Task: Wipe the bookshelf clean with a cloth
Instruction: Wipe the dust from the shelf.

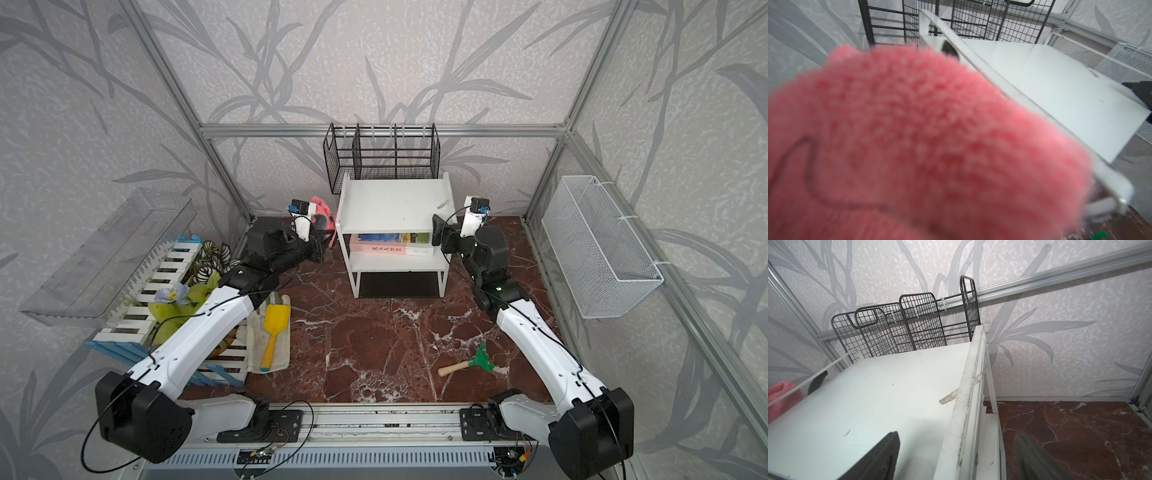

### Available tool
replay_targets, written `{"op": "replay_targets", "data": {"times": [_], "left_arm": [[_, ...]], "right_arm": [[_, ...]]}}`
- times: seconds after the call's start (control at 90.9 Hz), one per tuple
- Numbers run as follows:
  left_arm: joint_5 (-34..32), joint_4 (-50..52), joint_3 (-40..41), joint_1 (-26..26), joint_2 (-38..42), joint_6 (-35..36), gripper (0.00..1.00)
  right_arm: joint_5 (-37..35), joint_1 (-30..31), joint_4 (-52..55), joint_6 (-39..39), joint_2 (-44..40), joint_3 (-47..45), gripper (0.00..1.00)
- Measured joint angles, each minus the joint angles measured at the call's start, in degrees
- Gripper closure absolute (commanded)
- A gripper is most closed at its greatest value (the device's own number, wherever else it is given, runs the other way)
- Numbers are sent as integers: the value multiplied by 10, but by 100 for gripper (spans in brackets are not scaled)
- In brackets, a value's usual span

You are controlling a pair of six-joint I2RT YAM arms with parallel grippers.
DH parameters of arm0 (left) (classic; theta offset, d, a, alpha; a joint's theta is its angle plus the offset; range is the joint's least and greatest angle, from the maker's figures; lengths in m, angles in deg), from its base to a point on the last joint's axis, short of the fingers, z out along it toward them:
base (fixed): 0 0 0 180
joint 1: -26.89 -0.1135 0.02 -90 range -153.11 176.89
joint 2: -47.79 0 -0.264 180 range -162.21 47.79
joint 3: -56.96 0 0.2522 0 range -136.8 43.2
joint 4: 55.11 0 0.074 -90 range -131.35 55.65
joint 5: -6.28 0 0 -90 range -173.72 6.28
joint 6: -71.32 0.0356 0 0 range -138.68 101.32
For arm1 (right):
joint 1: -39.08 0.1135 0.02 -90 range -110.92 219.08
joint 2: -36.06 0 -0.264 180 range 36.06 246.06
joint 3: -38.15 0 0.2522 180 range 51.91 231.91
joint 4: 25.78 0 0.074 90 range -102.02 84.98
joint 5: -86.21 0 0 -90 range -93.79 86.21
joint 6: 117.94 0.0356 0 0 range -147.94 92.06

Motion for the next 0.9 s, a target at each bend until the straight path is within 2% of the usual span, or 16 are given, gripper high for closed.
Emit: {"op": "replay_targets", "data": {"times": [0.154, 0.407, 0.594, 0.726, 0.825, 0.902], "left_arm": [[50, -3, -43, -1, -36, 19, 100], [68, 25, -181, -16, -188, 82, 100], [117, 56, -262, -41, -246, 177, 100], [146, 135, -350, -54, -290, 277, 100], [148, 193, -405, -56, -315, 322, 100], [153, 217, -412, -56, -311, 345, 100]], "right_arm": [[-5, 0, 1, 2, -1, 0, 10], [-10, 0, 4, 5, -2, 0, 10], [-9, 0, 4, 4, 7, 7, 10], [-9, 0, 4, 4, 12, 12, 10], [-9, 0, 4, 4, 12, 13, 10], [-9, 0, 4, 4, 12, 12, 10]]}}
